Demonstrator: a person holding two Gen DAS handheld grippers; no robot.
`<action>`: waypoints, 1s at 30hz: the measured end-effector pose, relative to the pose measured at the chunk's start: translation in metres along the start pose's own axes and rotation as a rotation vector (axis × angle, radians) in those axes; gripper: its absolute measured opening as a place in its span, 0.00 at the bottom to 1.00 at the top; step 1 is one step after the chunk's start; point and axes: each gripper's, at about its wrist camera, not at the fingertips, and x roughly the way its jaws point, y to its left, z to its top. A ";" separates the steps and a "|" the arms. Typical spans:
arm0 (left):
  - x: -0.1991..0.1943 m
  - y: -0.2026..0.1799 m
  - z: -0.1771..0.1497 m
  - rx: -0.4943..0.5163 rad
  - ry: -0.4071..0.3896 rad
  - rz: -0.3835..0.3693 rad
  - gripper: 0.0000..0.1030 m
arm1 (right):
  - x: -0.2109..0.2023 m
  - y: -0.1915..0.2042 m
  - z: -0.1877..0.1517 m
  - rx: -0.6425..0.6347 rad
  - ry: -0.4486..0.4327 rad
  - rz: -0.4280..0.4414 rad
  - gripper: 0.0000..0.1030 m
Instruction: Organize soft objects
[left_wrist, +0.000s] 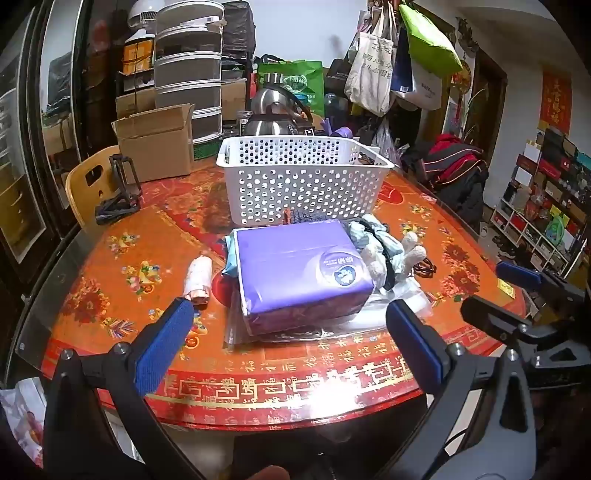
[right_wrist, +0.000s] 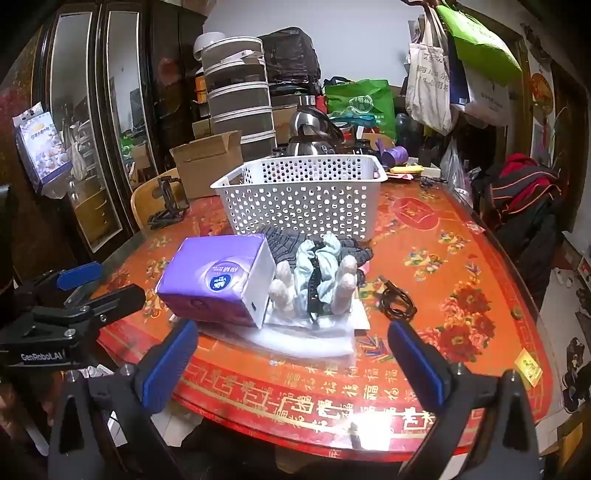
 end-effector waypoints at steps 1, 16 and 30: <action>0.000 0.000 0.000 0.000 0.010 -0.004 1.00 | 0.000 0.000 0.000 0.001 -0.001 0.000 0.99; 0.002 -0.005 0.002 0.025 0.001 0.006 1.00 | -0.006 -0.002 0.005 0.012 0.002 0.015 0.99; 0.002 -0.004 0.003 0.023 0.002 0.004 1.00 | 0.001 -0.003 0.000 0.015 0.011 0.015 0.99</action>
